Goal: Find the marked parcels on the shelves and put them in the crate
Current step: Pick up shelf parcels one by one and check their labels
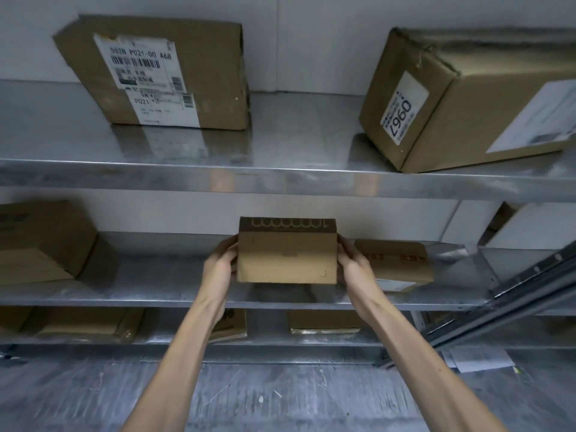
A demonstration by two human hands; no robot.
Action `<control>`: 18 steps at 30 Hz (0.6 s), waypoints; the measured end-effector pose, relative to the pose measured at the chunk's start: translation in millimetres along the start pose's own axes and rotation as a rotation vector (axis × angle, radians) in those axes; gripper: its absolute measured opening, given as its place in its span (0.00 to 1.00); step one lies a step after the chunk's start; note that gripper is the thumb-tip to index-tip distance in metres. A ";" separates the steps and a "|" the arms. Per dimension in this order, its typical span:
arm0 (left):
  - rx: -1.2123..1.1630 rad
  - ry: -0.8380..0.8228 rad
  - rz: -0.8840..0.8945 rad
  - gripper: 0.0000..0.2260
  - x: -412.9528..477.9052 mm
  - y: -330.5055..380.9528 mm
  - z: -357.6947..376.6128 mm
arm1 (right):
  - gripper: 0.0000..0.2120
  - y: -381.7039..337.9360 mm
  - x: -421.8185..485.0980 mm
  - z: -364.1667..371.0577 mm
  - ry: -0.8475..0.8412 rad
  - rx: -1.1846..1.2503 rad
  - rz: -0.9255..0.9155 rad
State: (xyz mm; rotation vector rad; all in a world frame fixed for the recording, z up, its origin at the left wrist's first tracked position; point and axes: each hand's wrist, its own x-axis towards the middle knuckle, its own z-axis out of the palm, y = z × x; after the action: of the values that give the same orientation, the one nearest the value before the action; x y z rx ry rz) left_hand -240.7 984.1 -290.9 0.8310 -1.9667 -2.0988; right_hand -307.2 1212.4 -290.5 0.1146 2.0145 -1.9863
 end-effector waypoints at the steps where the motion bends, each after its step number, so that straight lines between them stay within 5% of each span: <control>1: -0.012 0.007 0.011 0.14 -8.3 4.0 0.9 | 0.15 -3.1 -8.4 -5.3 -0.011 0.007 -0.004; 12: -0.046 0.042 0.119 0.12 -93.6 44.8 30.2 | 0.23 -42.3 -69.6 -59.5 0.029 0.044 -0.157; 18: -0.080 0.066 0.091 0.13 -111.3 47.2 48.4 | 0.17 -46.7 -76.9 -66.6 0.084 0.012 -0.144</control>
State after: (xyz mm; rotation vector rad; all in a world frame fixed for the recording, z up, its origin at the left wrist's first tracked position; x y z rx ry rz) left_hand -183.3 1072.1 -214.0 0.7705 -1.8385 -2.0573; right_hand -257.6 1288.6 -225.1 0.0583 2.1183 -2.1133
